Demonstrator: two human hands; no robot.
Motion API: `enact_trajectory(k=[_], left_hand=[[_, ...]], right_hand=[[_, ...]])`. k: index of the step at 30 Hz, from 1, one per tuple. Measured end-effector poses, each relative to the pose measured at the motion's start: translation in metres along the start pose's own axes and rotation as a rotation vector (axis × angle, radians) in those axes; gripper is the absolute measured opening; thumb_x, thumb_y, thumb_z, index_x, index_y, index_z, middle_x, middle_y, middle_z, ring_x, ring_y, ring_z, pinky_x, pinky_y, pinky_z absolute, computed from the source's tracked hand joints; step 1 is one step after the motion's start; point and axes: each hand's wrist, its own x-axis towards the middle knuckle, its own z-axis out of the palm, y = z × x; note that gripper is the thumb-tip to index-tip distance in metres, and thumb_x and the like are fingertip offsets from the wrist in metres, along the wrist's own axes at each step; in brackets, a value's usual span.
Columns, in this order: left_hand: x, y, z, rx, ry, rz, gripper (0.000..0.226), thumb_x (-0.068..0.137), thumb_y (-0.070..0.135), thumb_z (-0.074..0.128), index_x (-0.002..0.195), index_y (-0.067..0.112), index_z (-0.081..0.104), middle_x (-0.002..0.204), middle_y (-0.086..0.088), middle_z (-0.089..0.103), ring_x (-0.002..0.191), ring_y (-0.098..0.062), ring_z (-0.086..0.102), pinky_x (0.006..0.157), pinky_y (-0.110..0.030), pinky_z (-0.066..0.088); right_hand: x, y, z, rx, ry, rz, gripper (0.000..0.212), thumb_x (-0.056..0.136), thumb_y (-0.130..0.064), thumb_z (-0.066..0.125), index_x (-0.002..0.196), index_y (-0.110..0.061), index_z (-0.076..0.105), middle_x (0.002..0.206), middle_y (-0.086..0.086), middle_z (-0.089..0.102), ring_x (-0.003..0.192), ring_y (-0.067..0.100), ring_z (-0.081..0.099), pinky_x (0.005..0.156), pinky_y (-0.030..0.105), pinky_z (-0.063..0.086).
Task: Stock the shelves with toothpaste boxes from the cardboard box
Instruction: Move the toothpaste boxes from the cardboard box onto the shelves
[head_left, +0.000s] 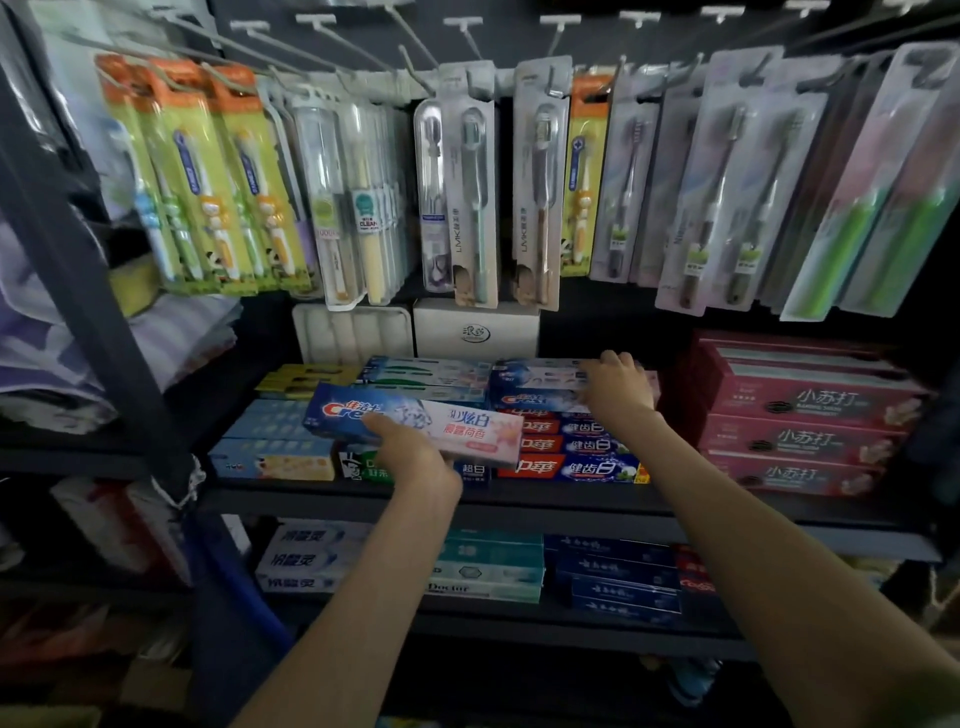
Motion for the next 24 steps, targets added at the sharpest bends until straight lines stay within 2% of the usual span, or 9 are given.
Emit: enact_trajectory(k=[6,10,13,16,19,24], left_hand=[[0.005,-0.002,-0.007,0.014,-0.008,0.02,0.048,0.096,0.06,0.029,0.093,0.018,0.052,0.088,-0.006,0.067,0.075,-0.023,0.067,0.084,-0.043,0.056],[0.007,-0.002,-0.011,0.021,0.011,0.013,0.054,0.096,0.061,0.029,0.113,0.015,0.051,0.092,-0.007,0.068,0.076,-0.022,0.067,0.085,-0.044,0.054],[0.006,-0.004,-0.011,0.001,0.007,0.008,0.052,0.096,0.06,0.031,0.118,0.016,0.048,0.089,-0.005,0.067,0.074,-0.02,0.066,0.08,-0.039,0.055],[0.009,-0.005,-0.011,-0.009,0.011,-0.007,0.057,0.095,0.061,0.033,0.126,0.015,0.046,0.099,-0.007,0.068,0.079,-0.021,0.068,0.077,-0.038,0.057],[0.011,-0.006,-0.011,-0.009,0.003,-0.002,0.059,0.096,0.06,0.032,0.127,0.013,0.047,0.099,-0.008,0.068,0.077,-0.021,0.068,0.069,-0.033,0.057],[0.011,-0.007,-0.012,-0.003,0.003,-0.012,0.059,0.096,0.06,0.033,0.13,0.014,0.046,0.106,-0.011,0.068,0.081,-0.023,0.068,0.069,-0.034,0.056]], right_hand=[[0.003,0.005,0.014,-0.019,0.021,0.002,0.043,0.094,-0.019,0.053,0.136,-0.015,0.047,0.131,0.013,0.048,0.121,0.032,0.042,0.1,0.04,0.035],[0.005,0.004,0.016,-0.059,0.051,-0.018,0.042,0.094,-0.02,0.053,0.135,-0.015,0.048,0.129,0.013,0.049,0.119,0.032,0.043,0.098,0.04,0.036],[0.005,0.004,0.018,-0.063,0.011,-0.013,0.046,0.094,-0.016,0.051,0.14,-0.016,0.042,0.135,0.013,0.046,0.123,0.032,0.042,0.101,0.04,0.035],[0.005,0.004,0.022,-0.037,-0.02,0.013,0.053,0.094,-0.01,0.049,0.144,-0.018,0.035,0.141,0.013,0.043,0.127,0.034,0.04,0.102,0.041,0.035],[0.008,0.005,0.022,-0.043,-0.036,0.019,0.056,0.093,-0.007,0.046,0.146,-0.021,0.032,0.143,0.012,0.041,0.128,0.034,0.04,0.102,0.042,0.035],[0.011,0.007,0.024,-0.04,-0.061,0.009,0.061,0.092,-0.003,0.045,0.148,-0.021,0.027,0.146,0.011,0.038,0.131,0.032,0.037,0.103,0.042,0.034]])
